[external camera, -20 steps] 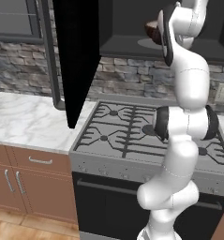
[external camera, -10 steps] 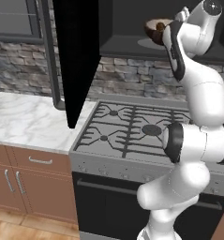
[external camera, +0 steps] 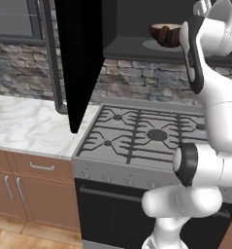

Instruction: Place the bowl containing the eggplant and sweet potato in the microwave. Close the microwave door and press the start button to microwave the meal.

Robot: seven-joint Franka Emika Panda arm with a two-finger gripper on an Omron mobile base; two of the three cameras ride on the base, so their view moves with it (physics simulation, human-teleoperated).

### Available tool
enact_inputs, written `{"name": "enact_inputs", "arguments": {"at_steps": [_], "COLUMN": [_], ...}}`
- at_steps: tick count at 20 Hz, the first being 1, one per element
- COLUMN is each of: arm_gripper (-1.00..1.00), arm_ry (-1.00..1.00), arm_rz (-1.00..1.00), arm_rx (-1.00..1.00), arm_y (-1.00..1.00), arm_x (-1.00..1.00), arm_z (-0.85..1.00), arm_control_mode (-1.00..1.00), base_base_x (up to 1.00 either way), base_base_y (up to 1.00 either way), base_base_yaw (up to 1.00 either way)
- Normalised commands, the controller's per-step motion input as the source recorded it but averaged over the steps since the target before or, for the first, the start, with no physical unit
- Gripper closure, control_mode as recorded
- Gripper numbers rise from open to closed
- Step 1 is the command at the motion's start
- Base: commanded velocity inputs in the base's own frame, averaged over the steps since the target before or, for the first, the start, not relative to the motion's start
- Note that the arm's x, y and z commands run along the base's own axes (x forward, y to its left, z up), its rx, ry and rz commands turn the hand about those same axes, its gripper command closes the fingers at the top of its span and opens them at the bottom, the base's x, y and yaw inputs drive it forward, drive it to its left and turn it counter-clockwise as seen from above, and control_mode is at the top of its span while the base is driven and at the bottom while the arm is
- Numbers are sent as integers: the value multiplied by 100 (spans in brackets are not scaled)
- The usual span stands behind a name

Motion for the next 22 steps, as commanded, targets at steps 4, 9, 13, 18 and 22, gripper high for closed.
{"name": "enact_inputs", "arguments": {"at_steps": [4,9,13,18,22], "arm_gripper": [-100,-100,-100,-100,-100], "arm_ry": [14,17,17,18,20], "arm_rz": [7,28,52,56,53], "arm_rx": [-18,-38,-56,-64,-69], "arm_y": [4,16,29,57,67], "arm_x": [-100,-100,-100,-100,-100], "arm_z": [0,-5,-38,-30,-1], "arm_control_mode": [-100,-100,-100,-100,-100], "base_base_x": [0,0,0,0,0], "base_base_y": [0,0,0,0,0], "base_base_yaw": [0,0,0,0,0]}}
